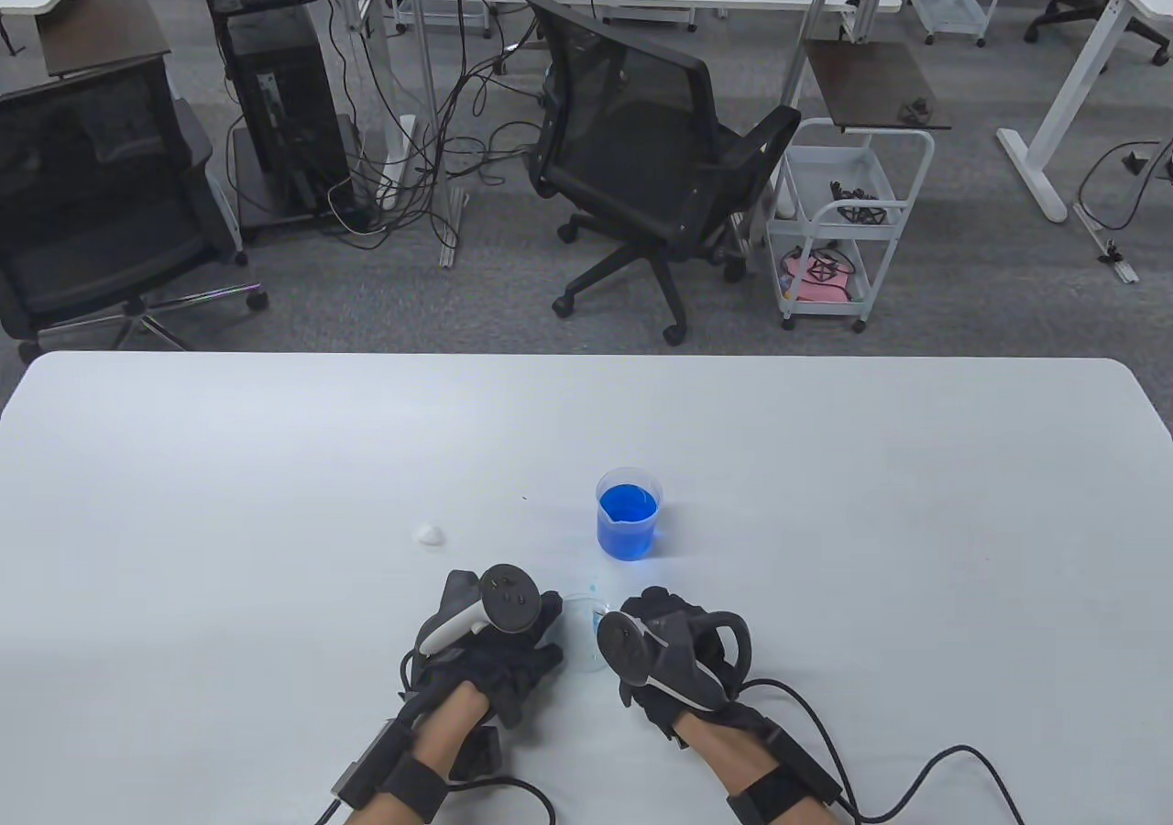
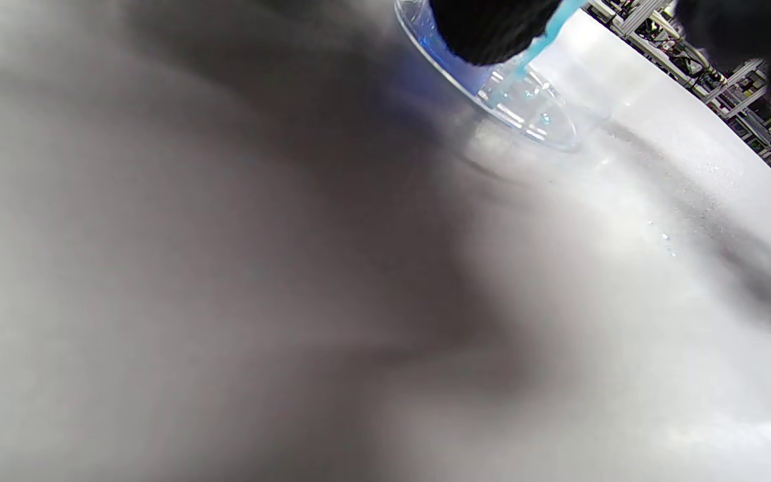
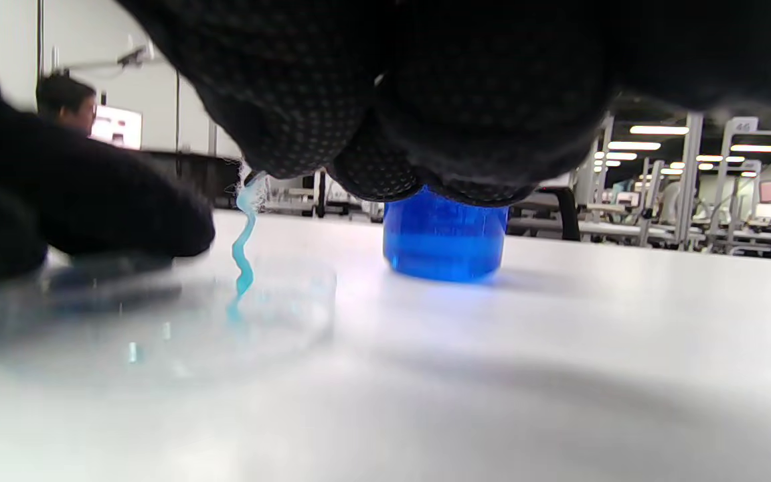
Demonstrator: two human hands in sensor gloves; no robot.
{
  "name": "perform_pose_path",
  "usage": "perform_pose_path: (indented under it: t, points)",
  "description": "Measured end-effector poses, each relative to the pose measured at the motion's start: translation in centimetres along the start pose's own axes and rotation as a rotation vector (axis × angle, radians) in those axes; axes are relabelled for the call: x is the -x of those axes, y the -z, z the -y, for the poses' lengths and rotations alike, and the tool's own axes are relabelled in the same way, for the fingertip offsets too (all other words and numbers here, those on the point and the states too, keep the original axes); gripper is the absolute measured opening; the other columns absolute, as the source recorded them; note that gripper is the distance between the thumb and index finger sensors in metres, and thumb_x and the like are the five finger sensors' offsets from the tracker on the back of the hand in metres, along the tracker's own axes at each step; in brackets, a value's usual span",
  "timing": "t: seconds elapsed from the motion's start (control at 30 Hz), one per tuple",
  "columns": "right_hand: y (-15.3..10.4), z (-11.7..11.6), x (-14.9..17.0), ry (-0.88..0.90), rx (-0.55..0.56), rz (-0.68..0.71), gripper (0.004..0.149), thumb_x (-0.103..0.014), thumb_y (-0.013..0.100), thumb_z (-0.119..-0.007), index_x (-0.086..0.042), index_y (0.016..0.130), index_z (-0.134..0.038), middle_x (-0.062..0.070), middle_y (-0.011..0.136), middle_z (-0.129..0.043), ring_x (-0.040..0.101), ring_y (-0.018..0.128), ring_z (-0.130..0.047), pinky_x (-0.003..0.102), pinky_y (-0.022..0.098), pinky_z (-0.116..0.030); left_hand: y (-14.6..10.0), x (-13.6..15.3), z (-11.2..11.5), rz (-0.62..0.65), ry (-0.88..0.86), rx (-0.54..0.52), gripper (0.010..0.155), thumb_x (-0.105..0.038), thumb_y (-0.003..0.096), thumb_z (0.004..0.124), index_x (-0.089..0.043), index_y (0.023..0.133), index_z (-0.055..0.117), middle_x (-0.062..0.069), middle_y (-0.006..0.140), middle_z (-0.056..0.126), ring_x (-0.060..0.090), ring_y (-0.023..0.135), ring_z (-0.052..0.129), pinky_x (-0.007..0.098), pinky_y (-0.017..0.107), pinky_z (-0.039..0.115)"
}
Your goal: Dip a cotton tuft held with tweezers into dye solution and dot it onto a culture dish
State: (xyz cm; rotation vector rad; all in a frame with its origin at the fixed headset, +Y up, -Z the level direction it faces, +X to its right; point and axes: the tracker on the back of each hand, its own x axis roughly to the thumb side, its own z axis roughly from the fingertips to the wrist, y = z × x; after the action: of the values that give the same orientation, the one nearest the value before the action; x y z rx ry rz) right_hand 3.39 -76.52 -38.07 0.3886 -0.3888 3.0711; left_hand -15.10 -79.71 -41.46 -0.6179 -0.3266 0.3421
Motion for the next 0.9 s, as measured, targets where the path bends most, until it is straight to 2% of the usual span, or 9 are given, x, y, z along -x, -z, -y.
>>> perform_pose_path:
  t: [0.1, 0.23, 0.63, 0.7, 0.9]
  points:
    - [0.1, -1.0, -0.2, -0.022, -0.03, 0.008, 0.041, -0.03, 0.028, -0.091, -0.003, 0.056, -0.102, 0.023, 0.057, -0.102, 0.016, 0.023, -0.099, 0.034, 0.011, -0.09, 0.0, 0.0, 0.0, 0.0, 0.0, 0.0, 0.067, -0.039, 0.0643, 0.063, -0.027, 0.115, 0.02, 0.025, 0.12, 0.005, 0.053, 0.104, 0.005, 0.077, 0.066, 0.014]
    - [0.0, -1.2, -0.3, -0.026, -0.035, 0.011, 0.041, -0.03, 0.028, -0.091, -0.003, 0.056, -0.102, 0.023, 0.057, -0.102, 0.016, 0.023, -0.099, 0.034, 0.011, -0.09, 0.0, 0.0, 0.0, 0.0, 0.0, 0.0, 0.067, -0.039, 0.0643, 0.063, -0.027, 0.115, 0.02, 0.025, 0.12, 0.005, 0.053, 0.104, 0.005, 0.077, 0.066, 0.014]
    - [-1.1, 3.2, 1.3, 0.083, 0.099, -0.036, 0.041, -0.03, 0.028, -0.091, -0.003, 0.056, -0.102, 0.023, 0.058, -0.101, 0.016, 0.023, -0.099, 0.034, 0.011, -0.091, 0.0, 0.0, 0.0, 0.0, 0.0, 0.0, 0.067, -0.039, 0.0643, 0.062, -0.027, 0.115, 0.02, 0.025, 0.12, 0.005, 0.053, 0.104, 0.005, 0.077, 0.066, 0.014]
    - [-1.3, 2.9, 1.2, 0.077, 0.084, -0.032, 0.041, -0.03, 0.028, -0.091, -0.003, 0.056, -0.102, 0.023, 0.058, -0.101, 0.016, 0.023, -0.099, 0.034, 0.011, -0.091, 0.0, 0.0, 0.0, -0.001, 0.0, 0.001, 0.067, -0.039, 0.0643, 0.063, -0.027, 0.115, 0.02, 0.025, 0.12, 0.005, 0.053, 0.104, 0.005, 0.077, 0.066, 0.014]
    - [-0.9, -0.5, 0.4, -0.007, -0.032, 0.007, 0.041, -0.03, 0.028, -0.091, -0.003, 0.056, -0.102, 0.023, 0.058, -0.101, 0.016, 0.023, -0.099, 0.034, 0.011, -0.091, 0.0, 0.0, 0.0, -0.001, 0.0, 0.0, 0.067, -0.04, 0.0643, 0.062, -0.027, 0.115, 0.02, 0.024, 0.12, 0.005, 0.052, 0.104, 0.005, 0.077, 0.066, 0.014]
